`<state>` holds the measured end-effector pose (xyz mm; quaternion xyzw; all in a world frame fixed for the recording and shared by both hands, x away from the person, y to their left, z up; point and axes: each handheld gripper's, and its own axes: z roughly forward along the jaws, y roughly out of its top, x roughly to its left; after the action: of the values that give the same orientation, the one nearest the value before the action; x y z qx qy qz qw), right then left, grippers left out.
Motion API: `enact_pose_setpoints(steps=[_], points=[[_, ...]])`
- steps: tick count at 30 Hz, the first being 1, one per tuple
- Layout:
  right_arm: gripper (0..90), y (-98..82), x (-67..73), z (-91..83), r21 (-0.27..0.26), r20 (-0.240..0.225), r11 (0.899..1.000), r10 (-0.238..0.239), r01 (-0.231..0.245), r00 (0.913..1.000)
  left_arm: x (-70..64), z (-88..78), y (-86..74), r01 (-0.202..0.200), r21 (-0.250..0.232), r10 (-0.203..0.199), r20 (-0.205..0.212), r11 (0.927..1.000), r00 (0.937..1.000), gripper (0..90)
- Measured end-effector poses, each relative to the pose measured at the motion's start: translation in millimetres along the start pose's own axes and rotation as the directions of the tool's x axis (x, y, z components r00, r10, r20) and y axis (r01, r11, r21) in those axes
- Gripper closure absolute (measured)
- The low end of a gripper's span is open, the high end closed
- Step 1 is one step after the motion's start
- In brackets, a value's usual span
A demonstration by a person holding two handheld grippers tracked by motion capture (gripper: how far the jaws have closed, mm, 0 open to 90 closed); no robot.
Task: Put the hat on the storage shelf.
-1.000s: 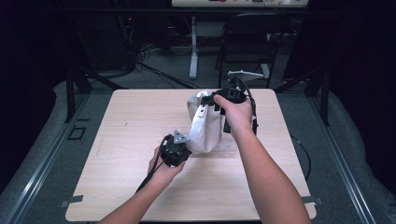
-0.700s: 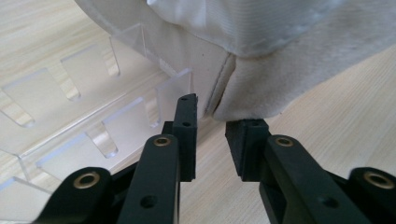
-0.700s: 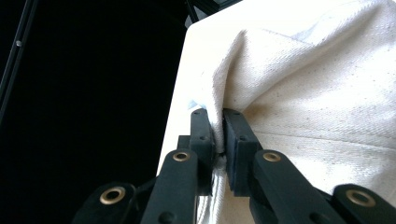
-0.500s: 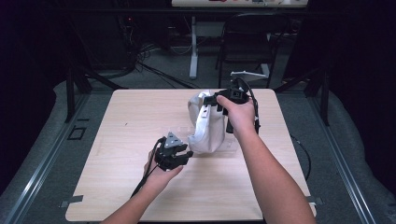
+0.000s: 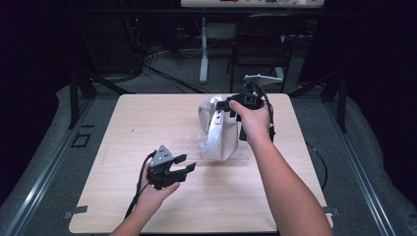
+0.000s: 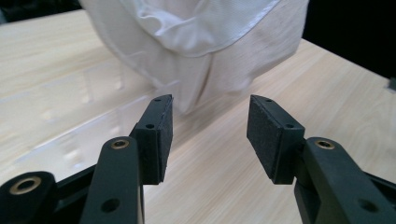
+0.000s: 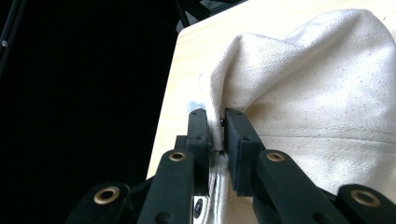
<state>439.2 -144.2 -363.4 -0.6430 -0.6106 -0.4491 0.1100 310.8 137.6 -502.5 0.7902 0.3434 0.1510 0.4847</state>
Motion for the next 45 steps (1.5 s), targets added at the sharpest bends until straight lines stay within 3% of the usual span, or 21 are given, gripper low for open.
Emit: enact_pose_setpoints(steps=[2,7,17,23,29,36,45], points=[[81.6,-1.0,0.6,-2.0,-0.002,0.013,1.0,-0.007,0.007,0.9999,6.6,-3.9,-5.2,0.001,0.021,-0.001,-0.006,0.9998,1.0,53.0],[81.1,-3.4,0.6,-8.0,-0.02,0.039,1.0,-0.022,0.022,0.999,19.9,-8.8,-9.7,0.039,0.012,-0.039,-0.007,0.9991,0.9992,54.2],[78.3,-7.9,-1.0,-10.9,-0.028,0.037,0.999,-0.027,0.028,0.999,19.7,-5.6,-8.3,0.038,0.014,-0.038,-0.002,0.9992,0.9993,50.8],[74.4,-9.2,-2.8,-23.5,-0.045,0.043,0.998,-0.038,0.04,0.9983,22.6,-7.3,-8.1,0.054,0.009,-0.054,-0.013,0.9985,0.9985,50.5],[69.2,-12.2,-3.5,-33.5,-0.063,0.058,0.995,-0.07,0.074,0.9958,22.7,-5.8,-8.1,0.044,0.023,-0.044,-0.014,0.9988,0.9989,48.8],[63.0,-21.6,-3.9,-43.2,-0.064,0.019,0.99,-0.126,0.127,0.9919,23.9,-5.8,-7.8,0.052,0.029,-0.052,-0.022,0.9982,0.9984,48.3],[51.3,-31.2,-6.9,-51.5,-0.092,-0.029,0.984,-0.159,0.155,0.9869,26.1,-7.5,-8.2,0.055,0.027,-0.055,-0.03,0.9981,0.998,48.1]])
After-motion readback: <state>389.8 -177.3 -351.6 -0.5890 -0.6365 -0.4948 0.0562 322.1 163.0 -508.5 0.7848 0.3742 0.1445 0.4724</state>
